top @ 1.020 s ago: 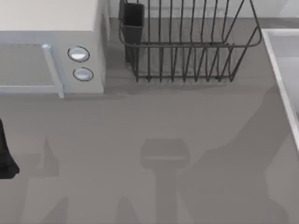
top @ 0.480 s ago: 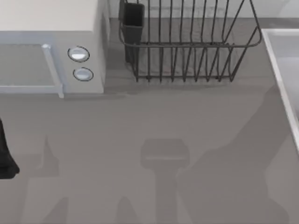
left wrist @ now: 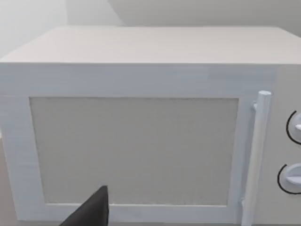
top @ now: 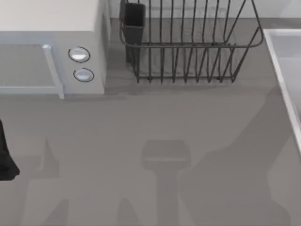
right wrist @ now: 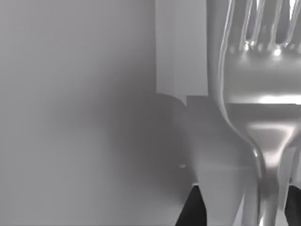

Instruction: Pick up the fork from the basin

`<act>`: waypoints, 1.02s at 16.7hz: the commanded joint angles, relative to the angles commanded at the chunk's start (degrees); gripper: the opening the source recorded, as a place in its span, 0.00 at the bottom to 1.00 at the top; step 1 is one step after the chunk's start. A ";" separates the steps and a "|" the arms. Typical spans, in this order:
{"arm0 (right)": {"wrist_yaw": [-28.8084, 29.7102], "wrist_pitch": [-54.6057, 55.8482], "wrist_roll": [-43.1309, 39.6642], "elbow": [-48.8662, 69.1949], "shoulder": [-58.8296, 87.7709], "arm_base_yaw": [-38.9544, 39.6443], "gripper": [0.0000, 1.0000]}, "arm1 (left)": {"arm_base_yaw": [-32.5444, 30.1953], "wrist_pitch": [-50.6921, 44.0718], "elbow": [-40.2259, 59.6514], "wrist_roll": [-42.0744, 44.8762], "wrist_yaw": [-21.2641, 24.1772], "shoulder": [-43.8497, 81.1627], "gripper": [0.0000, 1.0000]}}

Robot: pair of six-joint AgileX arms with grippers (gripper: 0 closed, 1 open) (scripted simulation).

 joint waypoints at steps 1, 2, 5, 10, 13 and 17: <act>0.00 0.00 0.00 0.00 0.00 0.00 0.00 | 0.00 0.00 0.00 0.00 0.00 0.00 1.00; 0.00 0.00 0.00 0.00 0.00 0.00 0.00 | 0.00 0.00 0.00 0.00 0.00 0.00 1.00; 0.00 0.00 0.00 0.00 0.00 0.00 0.00 | 0.00 0.00 0.00 0.00 0.00 0.00 1.00; -0.64 -0.85 0.55 0.75 -2.63 0.18 0.00 | 0.00 0.00 0.00 0.00 0.00 0.00 1.00; -0.66 -4.80 0.51 3.92 -3.62 0.14 0.00 | 0.00 0.00 0.00 0.00 0.00 0.00 1.00; -0.70 -16.16 0.42 11.65 -6.50 0.08 0.00 | 0.00 0.00 0.00 0.00 0.00 0.00 1.00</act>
